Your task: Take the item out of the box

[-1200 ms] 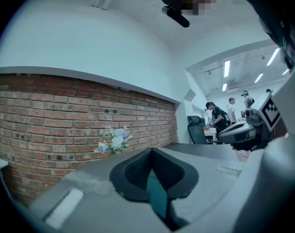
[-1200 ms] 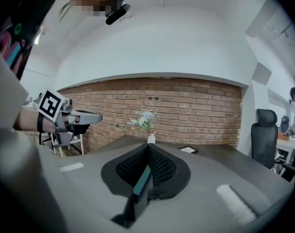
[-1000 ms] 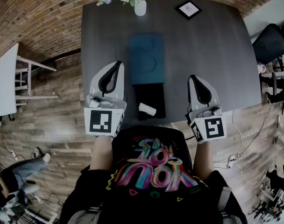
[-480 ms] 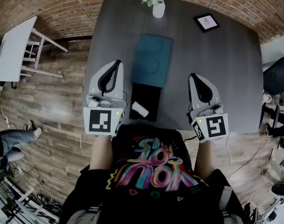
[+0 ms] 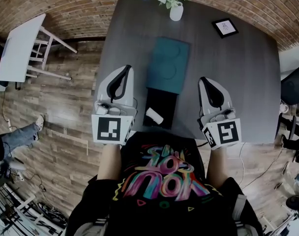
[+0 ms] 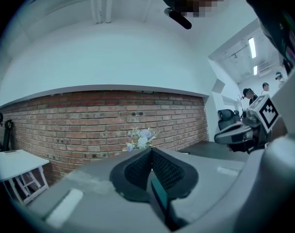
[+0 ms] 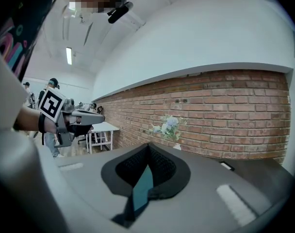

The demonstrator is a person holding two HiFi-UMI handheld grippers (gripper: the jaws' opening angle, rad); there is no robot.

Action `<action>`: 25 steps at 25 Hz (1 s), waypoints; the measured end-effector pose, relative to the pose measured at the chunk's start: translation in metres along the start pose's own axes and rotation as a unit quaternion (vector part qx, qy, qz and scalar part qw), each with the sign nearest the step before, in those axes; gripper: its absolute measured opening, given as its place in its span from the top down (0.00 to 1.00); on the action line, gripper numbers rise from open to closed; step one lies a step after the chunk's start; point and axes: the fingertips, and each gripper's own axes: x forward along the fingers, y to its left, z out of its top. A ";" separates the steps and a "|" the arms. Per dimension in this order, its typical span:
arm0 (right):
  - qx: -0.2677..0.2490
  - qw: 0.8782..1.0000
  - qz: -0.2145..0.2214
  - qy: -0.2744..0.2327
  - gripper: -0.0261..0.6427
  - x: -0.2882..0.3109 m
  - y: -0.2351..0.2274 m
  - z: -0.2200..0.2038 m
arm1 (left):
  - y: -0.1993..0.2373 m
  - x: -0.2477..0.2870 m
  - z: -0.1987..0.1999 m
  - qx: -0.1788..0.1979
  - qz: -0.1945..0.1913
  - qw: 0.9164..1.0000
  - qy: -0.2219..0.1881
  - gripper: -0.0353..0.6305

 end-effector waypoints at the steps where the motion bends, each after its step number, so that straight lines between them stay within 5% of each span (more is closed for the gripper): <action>1: 0.000 1.000 -0.001 0.000 0.96 0.000 0.001 0.000 | 0.001 -0.001 0.000 0.000 0.000 1.000 0.000 0.95; 13: -0.005 1.000 0.016 0.013 0.96 0.008 0.021 -0.002 | 0.007 -0.007 -0.003 -0.012 0.000 1.000 -0.005 0.95; 25: 0.014 0.994 0.079 0.068 0.96 0.019 0.048 -0.032 | 0.006 -0.013 -0.017 -0.023 0.002 1.000 0.007 0.95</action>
